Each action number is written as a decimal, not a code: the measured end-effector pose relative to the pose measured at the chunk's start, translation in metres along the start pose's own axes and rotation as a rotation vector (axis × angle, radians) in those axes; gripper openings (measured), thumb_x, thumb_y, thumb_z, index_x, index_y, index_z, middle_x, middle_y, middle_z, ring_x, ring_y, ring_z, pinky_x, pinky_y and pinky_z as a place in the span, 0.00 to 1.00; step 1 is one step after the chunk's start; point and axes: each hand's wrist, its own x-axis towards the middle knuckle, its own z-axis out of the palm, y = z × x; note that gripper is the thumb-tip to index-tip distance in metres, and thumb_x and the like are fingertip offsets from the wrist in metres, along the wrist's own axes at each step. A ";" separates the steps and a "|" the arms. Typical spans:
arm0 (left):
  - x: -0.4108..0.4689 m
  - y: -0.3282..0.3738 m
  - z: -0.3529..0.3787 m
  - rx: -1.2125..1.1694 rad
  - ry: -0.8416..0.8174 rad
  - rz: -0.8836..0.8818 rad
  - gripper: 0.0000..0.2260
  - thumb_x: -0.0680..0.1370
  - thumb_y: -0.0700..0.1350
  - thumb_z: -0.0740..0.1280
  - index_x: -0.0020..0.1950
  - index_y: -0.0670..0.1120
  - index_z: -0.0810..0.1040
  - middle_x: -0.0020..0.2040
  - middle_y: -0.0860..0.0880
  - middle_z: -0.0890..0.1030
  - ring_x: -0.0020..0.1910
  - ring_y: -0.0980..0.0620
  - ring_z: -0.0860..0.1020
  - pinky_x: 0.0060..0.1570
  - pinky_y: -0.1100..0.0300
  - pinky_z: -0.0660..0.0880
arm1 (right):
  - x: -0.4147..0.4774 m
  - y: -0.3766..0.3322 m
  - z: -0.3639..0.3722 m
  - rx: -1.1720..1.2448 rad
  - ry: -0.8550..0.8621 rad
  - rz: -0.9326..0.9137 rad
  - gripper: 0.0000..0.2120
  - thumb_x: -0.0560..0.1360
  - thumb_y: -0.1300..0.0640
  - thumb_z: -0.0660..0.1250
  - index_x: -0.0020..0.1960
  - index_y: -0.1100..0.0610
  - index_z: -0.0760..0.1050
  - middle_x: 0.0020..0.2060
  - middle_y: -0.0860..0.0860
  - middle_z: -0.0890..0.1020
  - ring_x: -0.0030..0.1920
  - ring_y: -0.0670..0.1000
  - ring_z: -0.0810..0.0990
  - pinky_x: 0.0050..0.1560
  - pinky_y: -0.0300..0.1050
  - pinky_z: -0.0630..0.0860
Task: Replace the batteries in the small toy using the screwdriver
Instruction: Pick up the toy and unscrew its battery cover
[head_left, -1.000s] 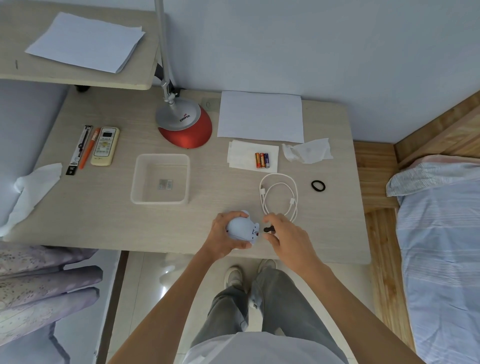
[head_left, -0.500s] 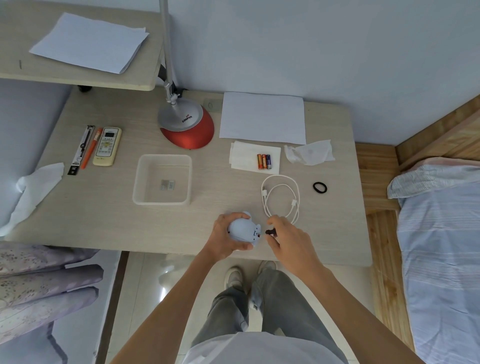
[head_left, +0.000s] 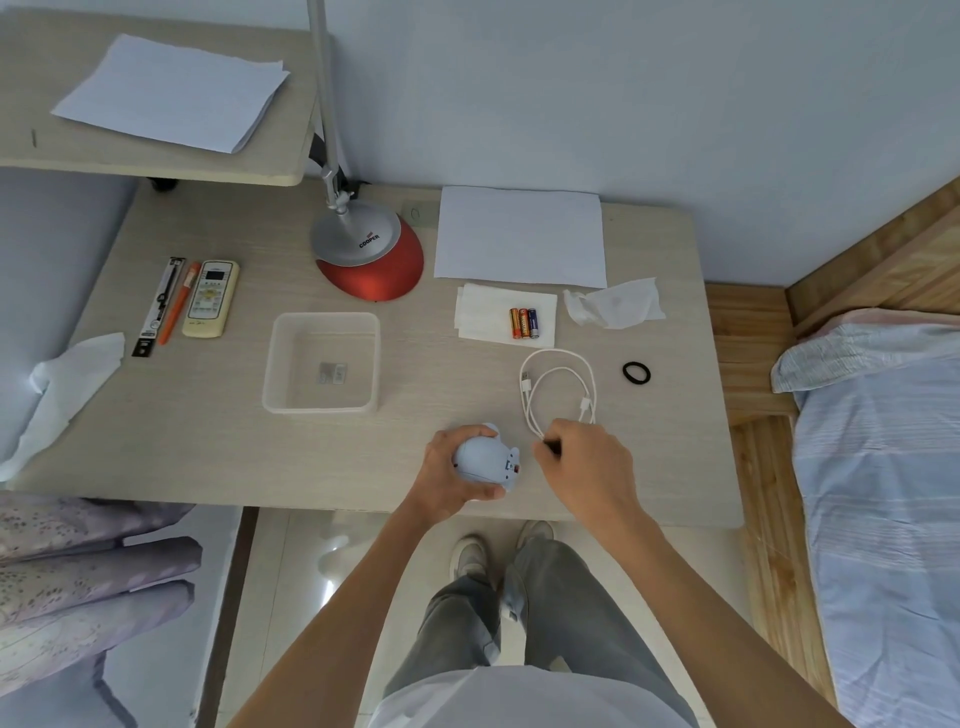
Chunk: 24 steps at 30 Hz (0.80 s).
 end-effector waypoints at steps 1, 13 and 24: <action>0.000 0.001 0.000 -0.006 0.002 0.000 0.38 0.60 0.50 0.90 0.67 0.59 0.80 0.65 0.69 0.76 0.67 0.50 0.73 0.62 0.42 0.81 | 0.001 0.006 -0.005 0.064 0.041 0.045 0.09 0.80 0.49 0.68 0.44 0.51 0.80 0.37 0.47 0.83 0.38 0.54 0.81 0.37 0.47 0.75; 0.000 0.004 -0.001 -0.062 0.014 -0.021 0.37 0.59 0.51 0.90 0.67 0.56 0.82 0.68 0.61 0.79 0.68 0.47 0.75 0.64 0.40 0.80 | 0.019 0.109 0.003 0.298 0.284 0.441 0.02 0.76 0.54 0.75 0.48 0.49 0.83 0.40 0.46 0.87 0.41 0.53 0.84 0.44 0.52 0.83; -0.002 0.005 -0.001 -0.074 0.009 -0.034 0.36 0.62 0.42 0.90 0.67 0.50 0.81 0.63 0.68 0.76 0.64 0.57 0.75 0.58 0.59 0.82 | 0.037 0.144 0.046 0.349 0.226 0.543 0.02 0.76 0.58 0.74 0.47 0.55 0.86 0.42 0.53 0.87 0.45 0.59 0.85 0.49 0.56 0.83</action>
